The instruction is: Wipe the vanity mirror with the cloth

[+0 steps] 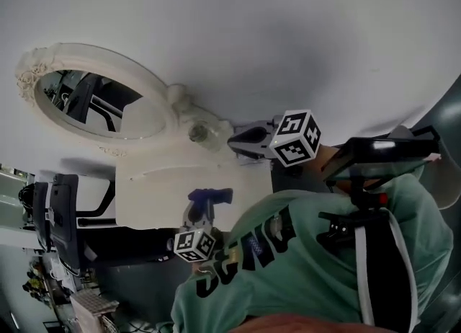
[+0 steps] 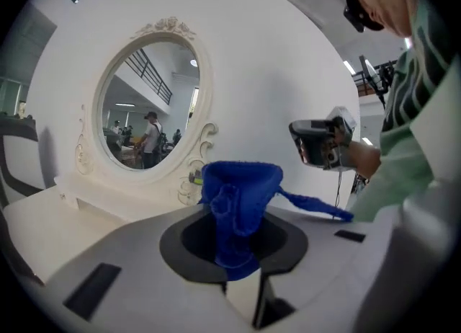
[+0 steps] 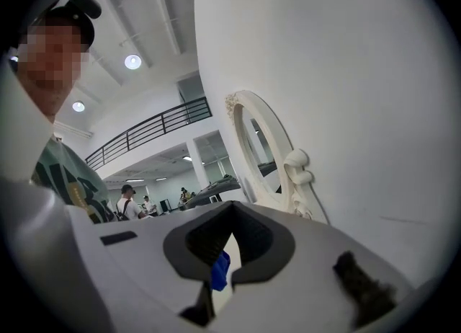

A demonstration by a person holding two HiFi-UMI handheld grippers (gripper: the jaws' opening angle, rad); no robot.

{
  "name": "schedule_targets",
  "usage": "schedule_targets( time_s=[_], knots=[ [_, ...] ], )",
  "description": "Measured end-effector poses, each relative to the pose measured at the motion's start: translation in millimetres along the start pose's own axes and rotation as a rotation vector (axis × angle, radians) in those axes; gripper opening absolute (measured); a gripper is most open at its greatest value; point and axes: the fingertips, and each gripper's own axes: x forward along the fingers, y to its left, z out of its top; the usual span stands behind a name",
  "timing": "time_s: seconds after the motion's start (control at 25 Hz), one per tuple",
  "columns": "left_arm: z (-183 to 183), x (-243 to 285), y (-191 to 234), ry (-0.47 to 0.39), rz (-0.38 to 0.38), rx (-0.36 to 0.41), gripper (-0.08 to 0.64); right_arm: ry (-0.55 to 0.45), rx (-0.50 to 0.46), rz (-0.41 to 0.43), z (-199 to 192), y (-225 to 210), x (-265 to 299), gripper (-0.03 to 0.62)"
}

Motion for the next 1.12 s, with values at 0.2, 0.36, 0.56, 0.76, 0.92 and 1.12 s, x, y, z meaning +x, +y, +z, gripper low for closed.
schedule_targets(
  time_s=[0.2,0.36,0.56,0.76,0.92,1.12],
  knots=[
    [15.1,-11.5,-41.5,-0.071,-0.002,-0.050,0.083,0.061,0.023,0.036,-33.7,-9.4,-16.2,0.011],
    [26.4,-36.1,-38.1,-0.112,-0.016,-0.009,0.083,0.082,0.010,0.063,-41.2,7.2,4.6,0.011],
    [41.3,-61.2,-4.7,-0.148,-0.037,0.015,0.083,0.062,-0.041,0.071,-34.8,38.1,40.2,0.011],
    [59.3,-63.8,20.5,-0.205,-0.089,-0.005,0.083,0.059,-0.100,0.039,-21.0,51.3,62.0,0.011],
    [65.2,-57.6,27.4,-0.215,-0.127,0.007,0.083,0.053,-0.106,0.000,-15.9,47.7,64.9,0.011],
    [68.5,-47.8,23.7,-0.219,-0.167,-0.012,0.083,0.069,-0.088,-0.030,-19.9,41.7,60.7,0.011]
  ],
)
